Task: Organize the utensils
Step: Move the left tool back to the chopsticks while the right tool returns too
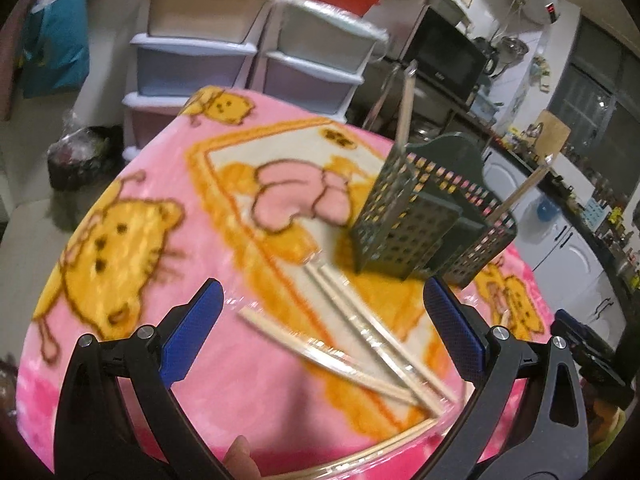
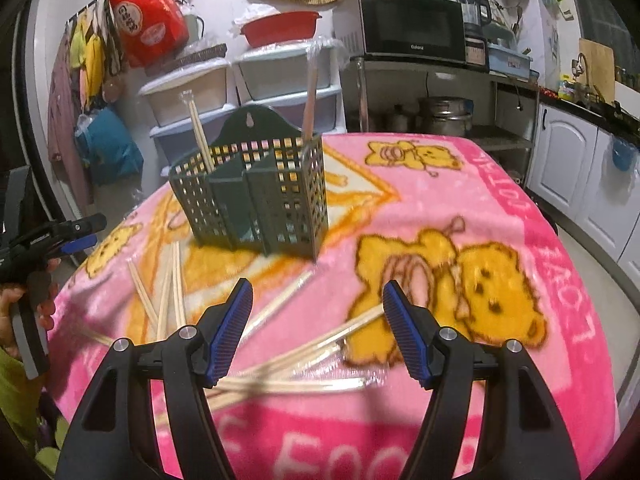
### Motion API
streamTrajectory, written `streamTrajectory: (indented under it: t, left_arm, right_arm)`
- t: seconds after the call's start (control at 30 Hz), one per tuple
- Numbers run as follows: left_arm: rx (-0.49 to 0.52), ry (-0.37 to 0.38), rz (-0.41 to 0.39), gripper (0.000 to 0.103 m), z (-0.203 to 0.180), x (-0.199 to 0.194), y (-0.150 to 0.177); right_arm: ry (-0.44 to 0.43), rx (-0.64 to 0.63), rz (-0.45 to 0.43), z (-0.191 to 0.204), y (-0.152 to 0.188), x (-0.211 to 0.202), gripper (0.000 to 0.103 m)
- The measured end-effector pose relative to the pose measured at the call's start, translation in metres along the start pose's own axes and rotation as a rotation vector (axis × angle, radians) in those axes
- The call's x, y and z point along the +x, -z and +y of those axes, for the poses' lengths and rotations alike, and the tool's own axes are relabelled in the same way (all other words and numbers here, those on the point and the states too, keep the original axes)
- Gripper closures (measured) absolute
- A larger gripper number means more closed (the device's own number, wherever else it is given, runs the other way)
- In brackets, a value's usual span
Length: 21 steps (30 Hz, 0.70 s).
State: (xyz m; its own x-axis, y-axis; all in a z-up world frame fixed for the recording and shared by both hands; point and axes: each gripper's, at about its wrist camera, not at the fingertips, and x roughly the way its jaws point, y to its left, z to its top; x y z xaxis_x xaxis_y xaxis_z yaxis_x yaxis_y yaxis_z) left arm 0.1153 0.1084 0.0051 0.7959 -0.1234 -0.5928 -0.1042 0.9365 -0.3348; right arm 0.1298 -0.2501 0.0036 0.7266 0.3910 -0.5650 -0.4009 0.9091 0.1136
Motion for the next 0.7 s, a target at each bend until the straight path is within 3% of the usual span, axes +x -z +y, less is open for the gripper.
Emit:
streamTrajectory:
  t: [0.43, 0.7]
  left_arm:
    - [-0.017, -0.036, 0.126, 0.011, 0.023, 0.035, 0.017]
    - [-0.111, -0.007, 0.182, 0.024, 0.04, 0.059, 0.014]
  right_arm:
    - [0.002, 0.009, 0.085, -0.005, 0.028, 0.008, 0.038]
    - [0.013, 0.065, 0.143, -0.022, 0.047, 0.013, 0.038]
